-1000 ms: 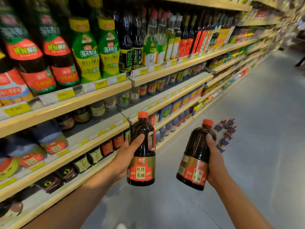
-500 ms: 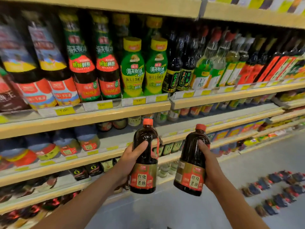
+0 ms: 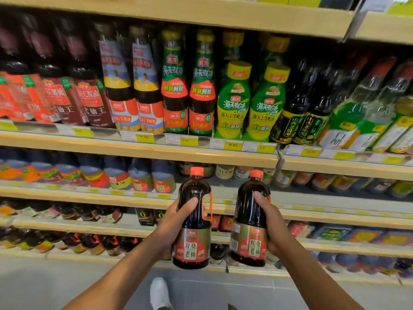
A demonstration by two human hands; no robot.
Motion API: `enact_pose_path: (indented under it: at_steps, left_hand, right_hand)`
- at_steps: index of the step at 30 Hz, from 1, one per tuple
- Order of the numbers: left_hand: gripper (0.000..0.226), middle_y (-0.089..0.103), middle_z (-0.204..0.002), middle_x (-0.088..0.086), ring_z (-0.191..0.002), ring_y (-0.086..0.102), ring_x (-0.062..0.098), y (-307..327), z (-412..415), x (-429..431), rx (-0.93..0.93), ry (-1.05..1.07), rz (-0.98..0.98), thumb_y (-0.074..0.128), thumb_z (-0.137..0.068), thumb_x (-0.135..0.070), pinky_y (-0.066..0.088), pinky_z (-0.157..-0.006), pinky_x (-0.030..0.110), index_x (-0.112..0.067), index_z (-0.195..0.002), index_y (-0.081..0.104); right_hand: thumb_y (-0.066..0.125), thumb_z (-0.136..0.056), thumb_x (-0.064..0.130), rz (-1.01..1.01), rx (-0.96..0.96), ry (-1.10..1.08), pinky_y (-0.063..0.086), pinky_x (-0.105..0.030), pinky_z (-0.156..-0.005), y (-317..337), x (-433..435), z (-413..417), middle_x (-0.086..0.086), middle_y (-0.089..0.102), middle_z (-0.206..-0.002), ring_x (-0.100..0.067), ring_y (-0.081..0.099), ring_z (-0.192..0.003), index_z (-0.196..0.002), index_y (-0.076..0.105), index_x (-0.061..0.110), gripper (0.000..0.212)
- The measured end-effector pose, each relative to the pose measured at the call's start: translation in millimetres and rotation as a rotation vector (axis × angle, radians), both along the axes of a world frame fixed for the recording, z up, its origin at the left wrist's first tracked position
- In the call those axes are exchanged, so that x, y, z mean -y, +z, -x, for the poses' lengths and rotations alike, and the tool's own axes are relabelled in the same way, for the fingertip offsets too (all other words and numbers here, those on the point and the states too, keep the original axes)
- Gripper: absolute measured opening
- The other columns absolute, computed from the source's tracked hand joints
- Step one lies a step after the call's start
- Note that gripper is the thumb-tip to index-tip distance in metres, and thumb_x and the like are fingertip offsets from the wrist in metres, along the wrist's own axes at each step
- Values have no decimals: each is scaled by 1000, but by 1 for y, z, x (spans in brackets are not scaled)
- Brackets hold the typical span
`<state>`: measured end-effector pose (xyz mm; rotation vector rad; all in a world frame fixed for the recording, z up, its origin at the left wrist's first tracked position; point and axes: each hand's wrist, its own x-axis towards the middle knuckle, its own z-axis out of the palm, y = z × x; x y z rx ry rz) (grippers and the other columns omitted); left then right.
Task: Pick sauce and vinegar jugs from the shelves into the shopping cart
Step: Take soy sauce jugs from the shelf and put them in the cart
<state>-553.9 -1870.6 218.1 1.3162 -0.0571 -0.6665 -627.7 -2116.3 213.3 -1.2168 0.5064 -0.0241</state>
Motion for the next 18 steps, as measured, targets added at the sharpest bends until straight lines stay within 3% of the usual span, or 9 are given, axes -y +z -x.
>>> enact_pose_path:
  at_steps: [2,7,11,14,18]
  left_hand:
    - [61,73,-112,20,-102,72,39,-2,-1,-6,21,40,-7,74,-85,-52,56,-92,56,-10,-127,60]
    - [51,74,-111,20,-101,72,37,-9,-4,-24,31,116,-11,62,-85,-45,57,-92,51,-10,-122,63]
    - [51,72,-112,24,-104,70,40,-14,-5,-39,49,159,-6,59,-89,-44,57,-94,51,-4,-119,64]
    - [53,72,-112,23,-104,70,40,-18,-8,-49,50,210,-2,59,-89,-44,57,-93,50,-4,-123,63]
    - [53,73,-113,23,-104,70,41,-24,-13,-57,27,265,27,60,-88,-44,55,-96,55,-6,-124,62]
  right_hand:
    - [78,-77,50,9,-2,38,60,-43,-74,-2,-5,-10,-27,72,-106,-38,71,-86,-114,70,0,63]
    - [81,-71,55,120,-37,133,59,-47,-85,-11,-17,-34,-23,74,-108,-39,73,-96,-115,71,4,68]
    - [84,-67,52,356,-37,178,57,-38,-81,-15,-28,-49,-1,79,-103,-24,75,-97,-115,70,18,60]
    - [91,-68,40,560,-21,237,53,-32,-84,-18,-31,-63,10,74,-111,-14,69,-106,-119,67,29,58]
    - [91,-53,59,827,51,359,47,-36,-106,-21,-36,-81,14,61,-132,-9,59,-121,-139,49,37,98]
